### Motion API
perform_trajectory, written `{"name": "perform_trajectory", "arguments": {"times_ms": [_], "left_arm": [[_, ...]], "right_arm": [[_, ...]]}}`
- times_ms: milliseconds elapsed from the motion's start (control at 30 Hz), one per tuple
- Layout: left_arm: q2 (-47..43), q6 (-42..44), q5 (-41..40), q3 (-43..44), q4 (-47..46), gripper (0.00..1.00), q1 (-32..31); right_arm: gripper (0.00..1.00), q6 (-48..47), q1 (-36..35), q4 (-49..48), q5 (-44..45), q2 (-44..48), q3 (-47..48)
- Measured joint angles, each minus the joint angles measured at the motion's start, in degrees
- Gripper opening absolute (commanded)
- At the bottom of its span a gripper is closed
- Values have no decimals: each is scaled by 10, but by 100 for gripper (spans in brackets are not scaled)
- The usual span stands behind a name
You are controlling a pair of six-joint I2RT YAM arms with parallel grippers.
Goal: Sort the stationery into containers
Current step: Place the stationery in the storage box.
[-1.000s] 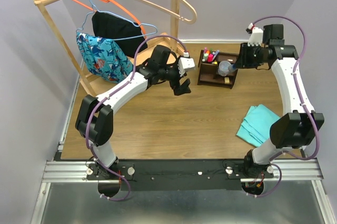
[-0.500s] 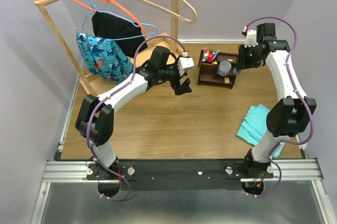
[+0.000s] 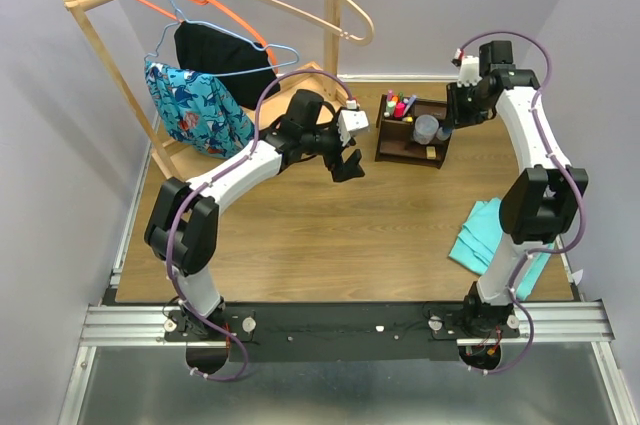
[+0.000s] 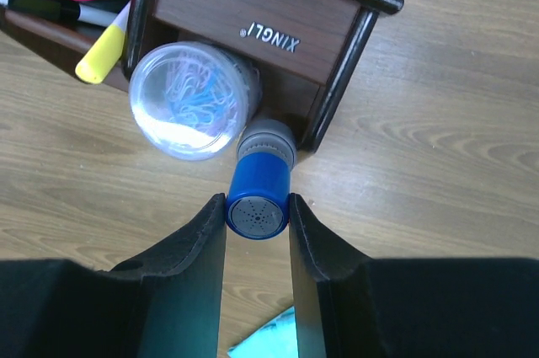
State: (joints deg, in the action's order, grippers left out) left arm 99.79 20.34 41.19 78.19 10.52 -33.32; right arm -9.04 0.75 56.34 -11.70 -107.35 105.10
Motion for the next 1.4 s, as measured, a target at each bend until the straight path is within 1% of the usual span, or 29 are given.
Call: {"name": "perform_trajectory", "arguments": {"times_ms": [233, 333, 433, 467, 500, 567, 633, 667, 700, 1100, 1233, 1333, 1367, 1400], "left_arm": [[9, -1, 0, 0, -1, 99, 1], [11, -1, 0, 0, -1, 99, 3], [13, -1, 0, 0, -1, 99, 5], [13, -1, 0, 0, -1, 99, 6], [13, -1, 0, 0, -1, 99, 7], [13, -1, 0, 0, -1, 99, 9], [13, -1, 0, 0, -1, 99, 10], [13, -1, 0, 0, -1, 99, 11], [13, -1, 0, 0, -1, 99, 13], [13, -1, 6, 0, -1, 99, 14], [13, 0, 6, 0, 1, 99, 14], [13, 2, 4, 0, 6, 99, 14], [13, 2, 1, 0, 8, 99, 14], [13, 2, -3, 0, 10, 99, 14]], "right_arm": [[19, 0, 0, -3, -3, -32, 26], [22, 0, 0, -4, -3, -38, 29], [31, 0, 0, -6, -3, -44, 35], [41, 0, 0, -8, -3, -45, 35], [44, 0, 0, -9, -2, -47, 35], [47, 0, 0, -10, -2, -50, 35], [48, 2, 0, -12, -2, -53, 35], [50, 4, 0, -13, 0, -54, 35], [55, 4, 1, -14, 3, -56, 35], [60, 7, 1, -22, 7, -55, 36], [64, 9, 1, -22, 15, -40, 34], [70, 13, 1, -28, 27, 7, -5], [75, 16, 1, -31, 38, 34, -25], [76, 18, 1, -32, 45, 55, -42]]}}
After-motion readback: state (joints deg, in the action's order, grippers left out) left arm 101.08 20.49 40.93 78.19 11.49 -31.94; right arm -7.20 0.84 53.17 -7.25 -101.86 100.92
